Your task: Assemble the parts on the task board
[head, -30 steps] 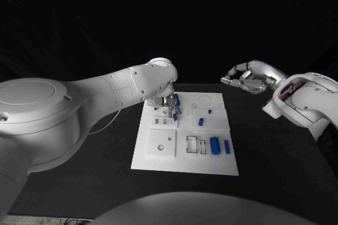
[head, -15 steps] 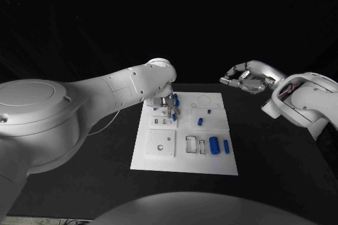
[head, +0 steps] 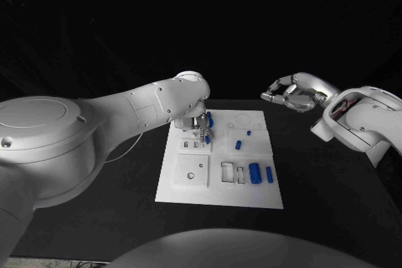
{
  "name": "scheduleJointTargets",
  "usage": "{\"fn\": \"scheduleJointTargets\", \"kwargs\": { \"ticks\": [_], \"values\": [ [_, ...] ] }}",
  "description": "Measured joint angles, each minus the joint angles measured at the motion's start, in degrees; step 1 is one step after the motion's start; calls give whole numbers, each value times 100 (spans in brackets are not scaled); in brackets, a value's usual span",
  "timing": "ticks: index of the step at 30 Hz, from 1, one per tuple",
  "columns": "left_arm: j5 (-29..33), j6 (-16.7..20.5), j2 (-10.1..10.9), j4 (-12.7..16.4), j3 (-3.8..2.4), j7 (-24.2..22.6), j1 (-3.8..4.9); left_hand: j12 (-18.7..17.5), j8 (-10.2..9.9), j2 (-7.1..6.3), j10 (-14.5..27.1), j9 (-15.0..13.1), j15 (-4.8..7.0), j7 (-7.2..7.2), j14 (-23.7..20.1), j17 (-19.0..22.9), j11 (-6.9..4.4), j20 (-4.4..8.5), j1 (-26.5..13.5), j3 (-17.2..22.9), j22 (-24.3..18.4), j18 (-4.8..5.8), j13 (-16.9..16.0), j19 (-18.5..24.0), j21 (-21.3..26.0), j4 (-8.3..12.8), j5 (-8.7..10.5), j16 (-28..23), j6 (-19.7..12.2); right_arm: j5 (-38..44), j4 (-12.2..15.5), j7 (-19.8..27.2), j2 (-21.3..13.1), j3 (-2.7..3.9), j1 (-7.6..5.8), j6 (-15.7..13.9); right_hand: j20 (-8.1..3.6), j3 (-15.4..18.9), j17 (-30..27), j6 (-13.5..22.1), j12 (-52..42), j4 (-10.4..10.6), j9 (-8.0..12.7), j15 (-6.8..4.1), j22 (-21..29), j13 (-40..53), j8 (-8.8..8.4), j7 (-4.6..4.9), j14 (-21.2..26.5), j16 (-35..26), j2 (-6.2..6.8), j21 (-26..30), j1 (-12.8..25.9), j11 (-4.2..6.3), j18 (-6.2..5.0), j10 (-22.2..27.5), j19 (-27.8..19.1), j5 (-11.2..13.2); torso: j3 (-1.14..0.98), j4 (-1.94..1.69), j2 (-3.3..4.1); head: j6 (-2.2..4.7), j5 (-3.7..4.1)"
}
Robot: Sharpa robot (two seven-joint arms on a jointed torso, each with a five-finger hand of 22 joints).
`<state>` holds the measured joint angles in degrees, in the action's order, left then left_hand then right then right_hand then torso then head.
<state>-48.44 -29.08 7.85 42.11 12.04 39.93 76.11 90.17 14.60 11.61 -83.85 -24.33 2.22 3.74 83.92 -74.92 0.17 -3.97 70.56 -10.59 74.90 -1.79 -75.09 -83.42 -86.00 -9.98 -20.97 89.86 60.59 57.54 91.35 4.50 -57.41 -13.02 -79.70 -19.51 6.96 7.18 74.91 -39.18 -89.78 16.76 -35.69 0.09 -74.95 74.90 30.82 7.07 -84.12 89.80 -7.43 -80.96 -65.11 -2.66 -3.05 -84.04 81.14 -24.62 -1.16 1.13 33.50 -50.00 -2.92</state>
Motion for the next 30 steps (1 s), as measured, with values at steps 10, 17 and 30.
{"fn": "scheduleJointTargets", "kwargs": {
  "ticks": [10, 17, 30],
  "values": [
    [76, 33, -4, 8, -1, 0, -4, 3, 45, -77, 1, -180, 43, -41, -5, 1, -1, 0, 77, 173, 0, 0, 0, 0, 25, 60, -94, 0, 41, 1, -2, -11, 6, 0, 0, 25, 1, 0, 0, -9, 0, 0, -12, 0, 1, 0, 22, -9, 0, 0, -23, 53, -23, 0, 0, 0, -41, 0, -1, -1, -3, 0, -11],
    [110, 60, -32, 0, -1, -3, -4, 3, 109, -121, 21, -324, 66, -61, 16, 1, -21, 22, 120, 290, 0, 0, 4, 18, 25, 99, -139, 0, 61, 2, -3, -25, 3, 0, 0, 50, -10, 9, 0, -30, 0, -9, -14, 0, 1, 0, 26, -23, 0, 0, -23, 110, -23, 0, 0, 0, -93, 0, -2, 0, -3, 0, -12],
    [120, 91, -34, -5, -2, -3, -5, 6, 181, -251, 42, -619, 108, -91, 17, 1, -43, 62, 249, 696, 0, 0, 3, -22, 25, 233, -244, 0, 30, 4, 3, -34, -10, -1, 0, 82, -21, 15, 4, -65, 0, -16, -29, 0, 2, 0, 67, -23, 0, 0, -14, 176, -76, 0, 0, 0, -144, 0, -3, -2, -3, 0, -15]
  ]
}}
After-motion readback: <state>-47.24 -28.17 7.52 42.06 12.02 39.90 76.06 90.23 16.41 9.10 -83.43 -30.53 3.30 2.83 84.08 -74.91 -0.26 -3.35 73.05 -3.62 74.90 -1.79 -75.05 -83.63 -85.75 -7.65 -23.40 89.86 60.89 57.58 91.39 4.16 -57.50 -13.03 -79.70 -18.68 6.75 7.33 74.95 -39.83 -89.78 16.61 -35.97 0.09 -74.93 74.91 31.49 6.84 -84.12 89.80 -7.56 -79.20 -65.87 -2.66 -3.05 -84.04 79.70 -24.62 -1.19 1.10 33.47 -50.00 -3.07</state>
